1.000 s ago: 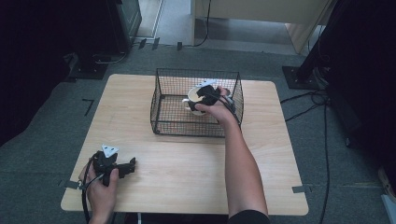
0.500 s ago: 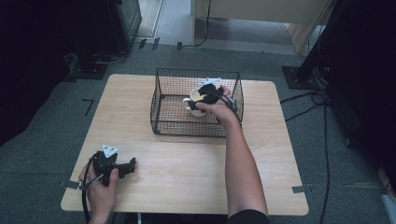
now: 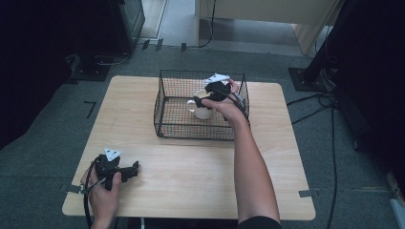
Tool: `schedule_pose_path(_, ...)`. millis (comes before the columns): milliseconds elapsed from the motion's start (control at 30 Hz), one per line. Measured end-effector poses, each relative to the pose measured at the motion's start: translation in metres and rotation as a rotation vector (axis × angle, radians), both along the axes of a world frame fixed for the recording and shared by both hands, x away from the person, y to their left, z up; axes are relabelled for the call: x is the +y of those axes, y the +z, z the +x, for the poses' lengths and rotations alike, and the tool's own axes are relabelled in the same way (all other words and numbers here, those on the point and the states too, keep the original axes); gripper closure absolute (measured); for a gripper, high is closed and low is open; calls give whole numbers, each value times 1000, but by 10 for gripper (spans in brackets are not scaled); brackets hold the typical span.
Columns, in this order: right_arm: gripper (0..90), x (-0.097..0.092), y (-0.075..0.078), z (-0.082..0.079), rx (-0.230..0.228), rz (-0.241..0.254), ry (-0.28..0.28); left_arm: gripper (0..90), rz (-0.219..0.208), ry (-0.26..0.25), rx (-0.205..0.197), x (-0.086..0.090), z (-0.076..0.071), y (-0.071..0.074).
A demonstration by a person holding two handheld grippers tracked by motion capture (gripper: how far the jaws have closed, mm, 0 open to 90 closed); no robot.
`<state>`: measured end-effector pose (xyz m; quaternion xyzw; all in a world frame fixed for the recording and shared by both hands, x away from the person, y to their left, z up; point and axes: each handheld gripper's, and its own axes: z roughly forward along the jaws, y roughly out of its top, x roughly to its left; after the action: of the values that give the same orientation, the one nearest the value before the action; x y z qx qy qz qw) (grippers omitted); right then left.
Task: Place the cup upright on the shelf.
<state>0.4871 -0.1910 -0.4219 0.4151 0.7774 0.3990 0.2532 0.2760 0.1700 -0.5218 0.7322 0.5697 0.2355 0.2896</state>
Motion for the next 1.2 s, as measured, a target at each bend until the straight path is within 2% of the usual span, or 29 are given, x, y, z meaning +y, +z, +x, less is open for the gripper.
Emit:
schedule_pose_path(267,0,4,26,-10,-76,30,-22,0,1,0,1,0,0,0)
schedule_pose_path(333,0,5,30,-12,-82,35,-19,0,0,0,1,0,0,0)
schedule_pose_path(567,0,6,41,-24,-78,45,-18,0,1,0,2,0,0,0)
schedule_pose_path(633,0,6,46,-32,-75,67,-13,0,0,0,1,0,0,0)
schedule_pose_path(700,0,6,47,-37,-69,67,-21,0,1,0,1,0,0,0)
schedule_pose_path(900,0,2,47,-53,-42,69,-27,0,-3,3,-2,0,0,0)
schedule_pose_path(1200,0,-7,44,-75,-42,58,-32,0,-2,2,-1,0,0,0)
